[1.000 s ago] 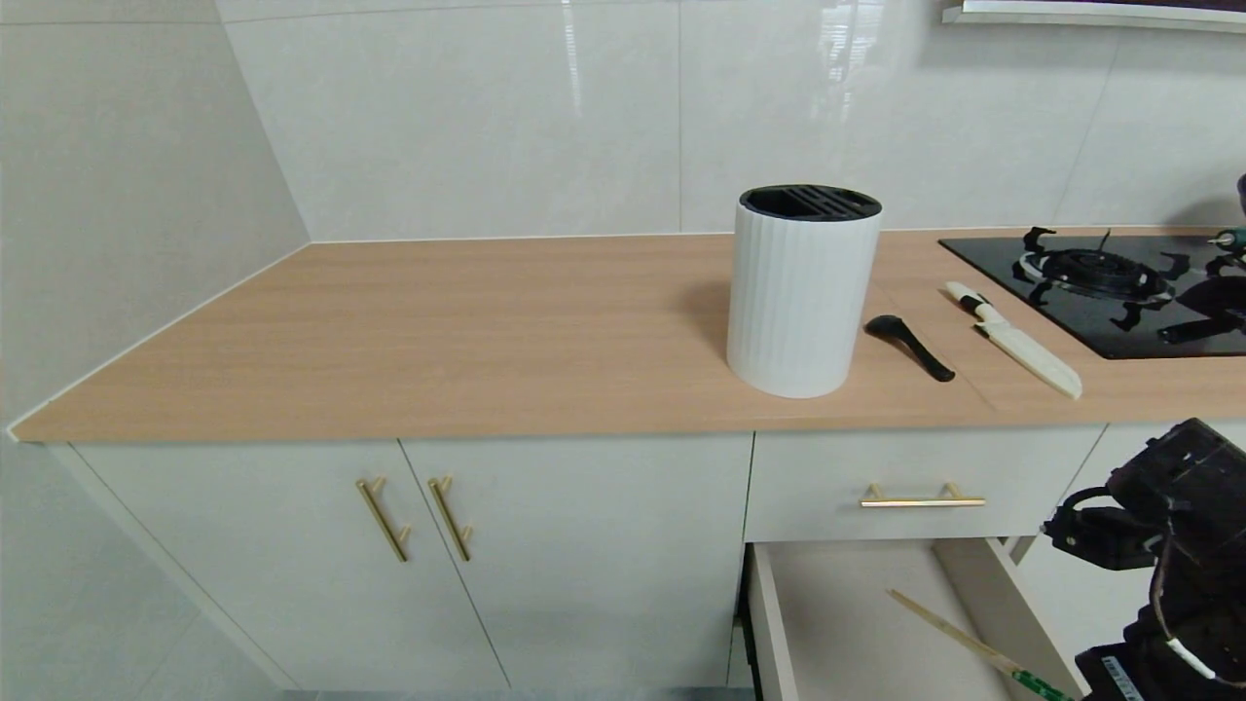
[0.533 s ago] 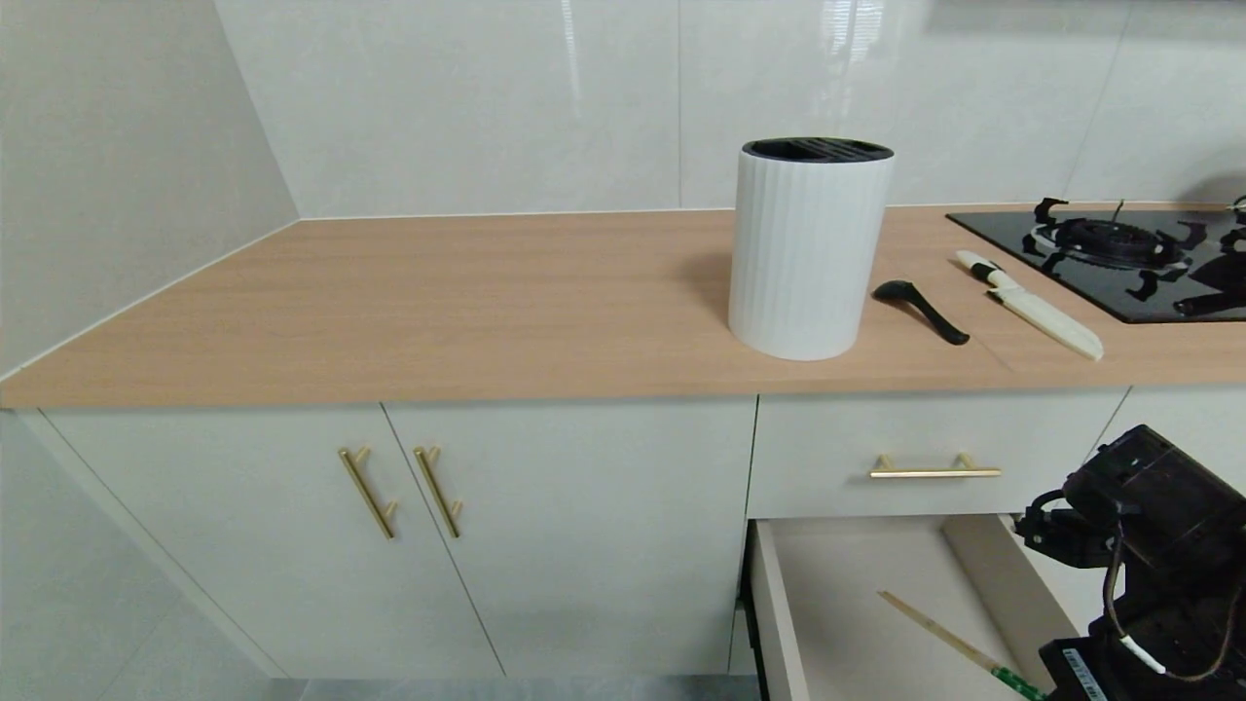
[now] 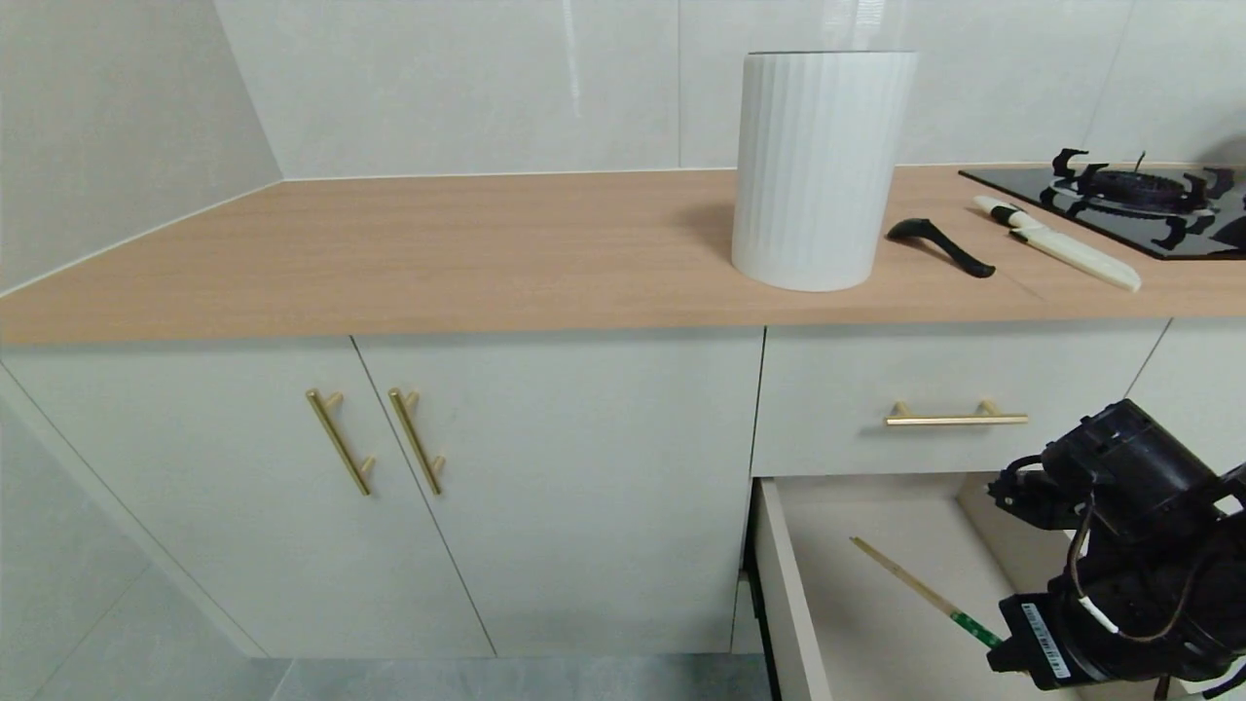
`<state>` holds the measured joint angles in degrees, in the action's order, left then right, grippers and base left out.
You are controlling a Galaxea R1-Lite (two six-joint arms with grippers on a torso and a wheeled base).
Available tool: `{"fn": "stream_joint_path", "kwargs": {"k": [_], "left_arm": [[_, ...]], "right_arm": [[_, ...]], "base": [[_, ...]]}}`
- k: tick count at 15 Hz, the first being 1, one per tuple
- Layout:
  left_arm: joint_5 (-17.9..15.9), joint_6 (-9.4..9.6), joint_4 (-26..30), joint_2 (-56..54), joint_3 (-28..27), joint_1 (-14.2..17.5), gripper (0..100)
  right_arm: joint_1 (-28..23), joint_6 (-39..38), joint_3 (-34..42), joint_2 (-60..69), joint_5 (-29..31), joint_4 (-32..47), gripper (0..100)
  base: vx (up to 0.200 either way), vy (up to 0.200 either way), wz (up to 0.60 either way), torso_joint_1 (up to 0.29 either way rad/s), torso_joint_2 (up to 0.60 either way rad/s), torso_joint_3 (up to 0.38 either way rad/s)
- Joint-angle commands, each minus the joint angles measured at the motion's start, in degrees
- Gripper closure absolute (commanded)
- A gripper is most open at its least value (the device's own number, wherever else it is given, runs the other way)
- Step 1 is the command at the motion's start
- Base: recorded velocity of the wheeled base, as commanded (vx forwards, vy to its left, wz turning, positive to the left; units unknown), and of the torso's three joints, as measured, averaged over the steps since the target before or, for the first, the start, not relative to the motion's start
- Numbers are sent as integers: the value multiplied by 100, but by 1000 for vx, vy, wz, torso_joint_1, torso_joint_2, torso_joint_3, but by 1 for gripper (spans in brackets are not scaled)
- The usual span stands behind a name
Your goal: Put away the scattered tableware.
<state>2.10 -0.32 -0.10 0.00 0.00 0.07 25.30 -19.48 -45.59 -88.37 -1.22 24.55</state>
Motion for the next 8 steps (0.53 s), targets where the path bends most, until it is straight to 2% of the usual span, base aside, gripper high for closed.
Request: {"fn": "stream_joint_path", "kwargs": {"k": [1,4,8], "left_arm": [[1,-3,-8,9,0,1,0],[1,-3,-8,9,0,1,0],[1,-3,-8,9,0,1,0]], "right_arm": [[-7,-12,7,-233,148,-144,100],[-7,-12,-2,-356,271,-275,100],[-7,32,-37,-532,298,-680,100]], "base": [[0,0,0,-159,461,295],[0,0,0,-102,325,214],[0,0,0,-15,39,23]]}}
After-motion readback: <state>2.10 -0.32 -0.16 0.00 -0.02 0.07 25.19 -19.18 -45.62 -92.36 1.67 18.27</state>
